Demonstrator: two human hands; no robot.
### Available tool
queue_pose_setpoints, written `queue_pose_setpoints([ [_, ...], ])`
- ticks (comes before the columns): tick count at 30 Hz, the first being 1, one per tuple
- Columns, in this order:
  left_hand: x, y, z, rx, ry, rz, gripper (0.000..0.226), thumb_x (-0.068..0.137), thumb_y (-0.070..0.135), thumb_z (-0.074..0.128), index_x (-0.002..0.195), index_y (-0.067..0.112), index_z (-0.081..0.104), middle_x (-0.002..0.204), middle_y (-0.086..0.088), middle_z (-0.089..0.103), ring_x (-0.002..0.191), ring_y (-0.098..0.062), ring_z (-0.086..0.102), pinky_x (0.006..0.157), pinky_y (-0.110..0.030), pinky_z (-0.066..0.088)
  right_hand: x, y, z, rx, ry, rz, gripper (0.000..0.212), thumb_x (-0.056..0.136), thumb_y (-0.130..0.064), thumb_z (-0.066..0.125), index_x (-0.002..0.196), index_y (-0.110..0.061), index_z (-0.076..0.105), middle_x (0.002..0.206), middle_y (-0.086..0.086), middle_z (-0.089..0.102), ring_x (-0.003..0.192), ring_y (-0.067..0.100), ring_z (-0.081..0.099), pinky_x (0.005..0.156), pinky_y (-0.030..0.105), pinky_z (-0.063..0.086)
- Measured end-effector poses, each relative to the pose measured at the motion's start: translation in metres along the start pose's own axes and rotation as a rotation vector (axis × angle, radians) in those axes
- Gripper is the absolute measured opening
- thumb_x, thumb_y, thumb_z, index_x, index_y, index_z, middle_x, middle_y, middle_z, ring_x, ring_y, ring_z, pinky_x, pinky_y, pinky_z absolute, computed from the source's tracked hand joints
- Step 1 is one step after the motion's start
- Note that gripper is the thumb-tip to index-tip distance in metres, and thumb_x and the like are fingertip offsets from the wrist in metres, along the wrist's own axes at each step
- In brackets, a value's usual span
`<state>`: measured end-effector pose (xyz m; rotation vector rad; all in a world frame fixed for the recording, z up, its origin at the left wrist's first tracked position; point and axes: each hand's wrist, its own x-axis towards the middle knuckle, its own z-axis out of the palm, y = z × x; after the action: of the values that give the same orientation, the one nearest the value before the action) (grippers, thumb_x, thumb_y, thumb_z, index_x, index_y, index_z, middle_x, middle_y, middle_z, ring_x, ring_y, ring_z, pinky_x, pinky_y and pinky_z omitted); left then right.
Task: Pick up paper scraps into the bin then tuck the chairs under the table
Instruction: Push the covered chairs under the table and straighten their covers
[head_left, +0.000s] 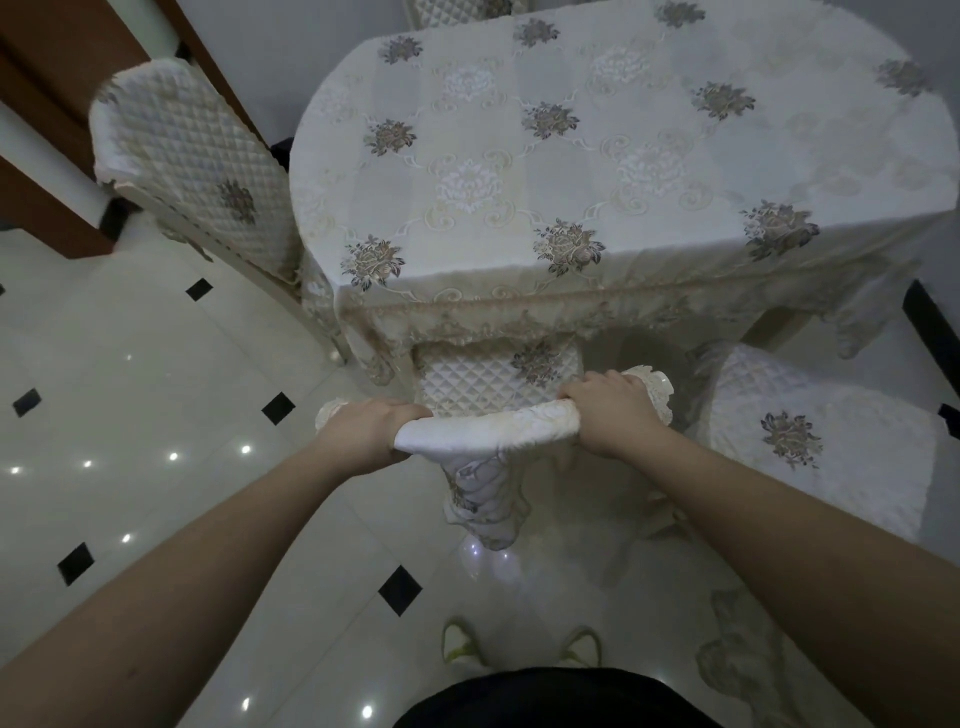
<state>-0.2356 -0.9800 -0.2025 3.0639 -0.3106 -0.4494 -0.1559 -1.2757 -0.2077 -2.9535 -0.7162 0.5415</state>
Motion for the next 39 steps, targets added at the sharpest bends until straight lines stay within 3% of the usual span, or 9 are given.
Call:
queue_pose_setpoints([
  [5, 0.001, 0.0, 0.005, 0.032, -0.066, -0.068, 0.034, 0.084, 0.043, 0.06, 0.117, 0.037, 0.057, 0.11, 0.004, 0.067, 0.103, -0.023, 0.059, 0.079, -0.031, 0.036, -0.003, -0.001, -0.006, -0.016, -0.034, 0.004, 0.043, 0.081, -0.026, 0.06, 0.122, -0.035, 0.053, 0.119, 0.0, 0.057, 0.113, 0.025, 0.048, 0.095, 0.041, 0.036],
  [7, -0.001, 0.001, 0.009, 0.142, -0.049, -0.15, 0.038, 0.083, 0.051, 0.058, 0.118, 0.036, 0.055, 0.115, 0.003, 0.063, 0.111, -0.023, 0.055, 0.104, -0.041, 0.029, -0.007, -0.002, -0.008, -0.028, -0.034, 0.008, 0.042, 0.082, -0.023, 0.058, 0.123, -0.032, 0.054, 0.12, 0.001, 0.056, 0.115, 0.025, 0.048, 0.096, 0.041, 0.036],
  [9, -0.005, 0.007, 0.011, 0.175, -0.037, -0.259, 0.045, 0.082, 0.054, 0.058, 0.12, 0.031, 0.051, 0.122, 0.0, 0.058, 0.119, -0.025, 0.05, 0.111, -0.053, 0.018, -0.014, -0.004, -0.01, -0.025, -0.021, 0.018, 0.042, 0.082, -0.023, 0.057, 0.124, -0.028, 0.053, 0.122, 0.005, 0.052, 0.116, 0.027, 0.046, 0.098, 0.041, 0.034],
  [12, -0.011, 0.015, 0.007, 0.179, -0.043, -0.371, 0.054, 0.08, 0.056, 0.059, 0.123, 0.027, 0.045, 0.125, -0.006, 0.054, 0.119, -0.029, 0.049, 0.107, -0.059, 0.024, -0.027, -0.007, -0.01, -0.031, 0.071, 0.071, 0.044, 0.082, -0.021, 0.056, 0.126, -0.021, 0.047, 0.127, 0.009, 0.049, 0.12, 0.028, 0.042, 0.101, 0.041, 0.032],
  [17, -0.02, 0.022, 0.009, 0.138, -0.025, -0.397, 0.043, 0.084, 0.044, 0.059, 0.118, 0.022, 0.044, 0.119, -0.009, 0.055, 0.11, -0.032, 0.053, 0.094, -0.05, 0.042, -0.076, -0.01, -0.007, 0.055, 0.125, 0.109, 0.073, 0.08, -0.028, 0.062, 0.144, -0.021, 0.028, 0.146, 0.004, 0.037, 0.135, 0.024, 0.031, 0.108, 0.038, 0.025],
  [24, -0.064, -0.015, 0.039, 0.101, 0.114, -0.408, 0.049, 0.089, 0.024, 0.049, 0.136, 0.026, 0.035, 0.128, -0.01, 0.05, 0.114, -0.031, 0.049, 0.094, -0.047, 0.041, -0.177, 0.007, 0.004, 0.168, 0.285, 0.31, 0.068, 0.085, -0.034, 0.057, 0.146, -0.025, 0.028, 0.148, 0.001, 0.037, 0.135, 0.021, 0.032, 0.108, 0.038, 0.027],
  [26, -0.075, -0.016, 0.047, 0.069, 0.169, -0.373, 0.055, 0.087, 0.019, 0.048, 0.14, 0.023, 0.031, 0.129, -0.013, 0.049, 0.115, -0.033, 0.047, 0.093, -0.048, 0.042, -0.203, 0.004, 0.012, 0.214, 0.308, 0.373, 0.067, 0.085, -0.034, 0.057, 0.146, -0.024, 0.03, 0.147, 0.002, 0.038, 0.135, 0.022, 0.034, 0.108, 0.038, 0.028],
  [32, -0.082, 0.041, 0.038, -0.038, 0.517, -0.124, 0.05, 0.084, 0.021, 0.058, 0.132, 0.012, 0.051, 0.125, -0.02, 0.057, 0.116, -0.039, 0.053, 0.092, -0.054, 0.042, -0.274, -0.024, 0.047, 0.189, 0.352, 0.452, 0.063, 0.087, -0.033, 0.056, 0.144, -0.02, 0.033, 0.145, 0.003, 0.039, 0.135, 0.022, 0.032, 0.109, 0.036, 0.024],
  [39, -0.093, 0.159, 0.027, -0.056, 0.476, 0.161, 0.058, 0.083, 0.029, 0.053, 0.139, 0.016, 0.044, 0.138, -0.014, 0.05, 0.128, -0.033, 0.044, 0.102, -0.048, 0.037, -0.336, -0.017, 0.058, 0.195, 0.427, 0.559, 0.065, 0.088, -0.032, 0.054, 0.146, -0.022, 0.027, 0.149, 0.002, 0.033, 0.138, 0.021, 0.024, 0.112, 0.036, 0.018],
])
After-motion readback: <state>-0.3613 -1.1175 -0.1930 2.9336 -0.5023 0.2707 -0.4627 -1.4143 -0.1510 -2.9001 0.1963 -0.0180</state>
